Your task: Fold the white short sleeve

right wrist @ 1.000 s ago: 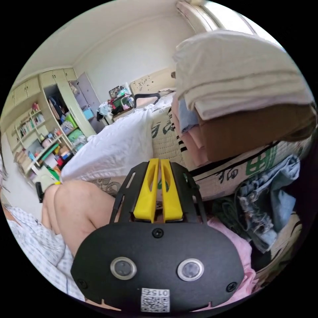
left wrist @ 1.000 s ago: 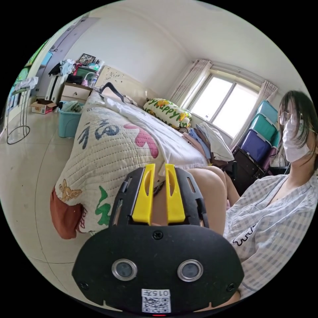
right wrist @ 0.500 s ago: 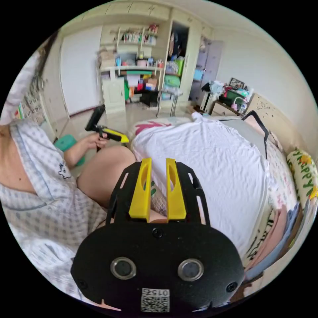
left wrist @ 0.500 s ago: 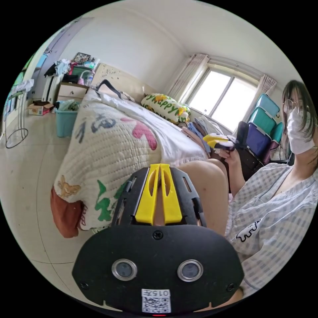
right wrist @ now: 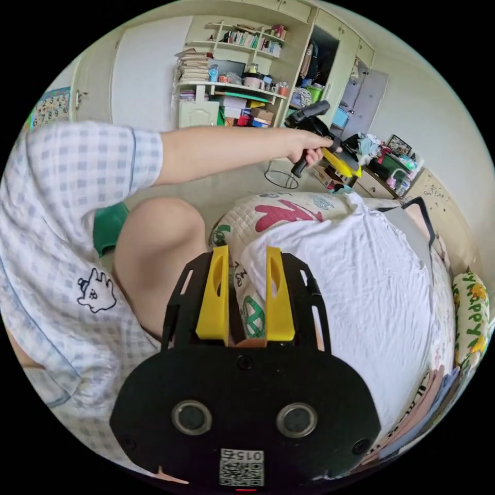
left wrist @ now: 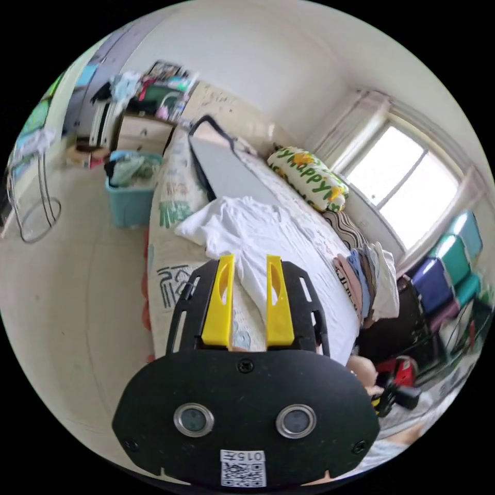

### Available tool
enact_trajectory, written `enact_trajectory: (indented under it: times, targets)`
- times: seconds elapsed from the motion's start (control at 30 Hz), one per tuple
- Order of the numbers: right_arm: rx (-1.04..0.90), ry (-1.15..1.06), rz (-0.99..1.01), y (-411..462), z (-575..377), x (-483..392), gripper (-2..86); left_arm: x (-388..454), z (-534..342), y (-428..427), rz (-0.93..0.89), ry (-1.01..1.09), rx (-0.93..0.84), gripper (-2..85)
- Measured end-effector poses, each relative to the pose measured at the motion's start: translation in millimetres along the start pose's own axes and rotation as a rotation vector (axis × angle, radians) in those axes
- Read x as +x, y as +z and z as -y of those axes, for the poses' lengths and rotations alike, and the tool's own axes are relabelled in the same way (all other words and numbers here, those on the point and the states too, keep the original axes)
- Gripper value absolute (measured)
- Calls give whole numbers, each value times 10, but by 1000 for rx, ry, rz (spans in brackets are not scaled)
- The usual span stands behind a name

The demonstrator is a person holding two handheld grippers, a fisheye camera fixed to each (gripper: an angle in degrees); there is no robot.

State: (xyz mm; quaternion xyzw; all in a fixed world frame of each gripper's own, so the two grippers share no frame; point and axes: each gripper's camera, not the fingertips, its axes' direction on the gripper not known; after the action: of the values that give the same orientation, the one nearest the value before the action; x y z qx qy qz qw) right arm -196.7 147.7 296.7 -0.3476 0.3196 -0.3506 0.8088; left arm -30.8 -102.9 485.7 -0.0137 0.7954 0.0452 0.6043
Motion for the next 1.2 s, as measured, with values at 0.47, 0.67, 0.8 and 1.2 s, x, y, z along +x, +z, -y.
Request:
enact_trajectory:
  times: [0.47, 0.67, 0.8, 1.2]
  targets:
    - [7, 71, -12, 339, 88, 87, -5, -352, 607, 915, -38, -8, -74, -4]
    - [54, 99, 214, 177, 6, 361, -10, -349, 670, 730, 47, 53, -8, -6]
    - [30, 136, 216, 234, -41, 458, -8, -288, 720, 908, 135, 81, -94, -3]
    - [-5, 154, 367, 68, -490, 611, -6, -407, 468, 581, 127, 137, -191, 19]
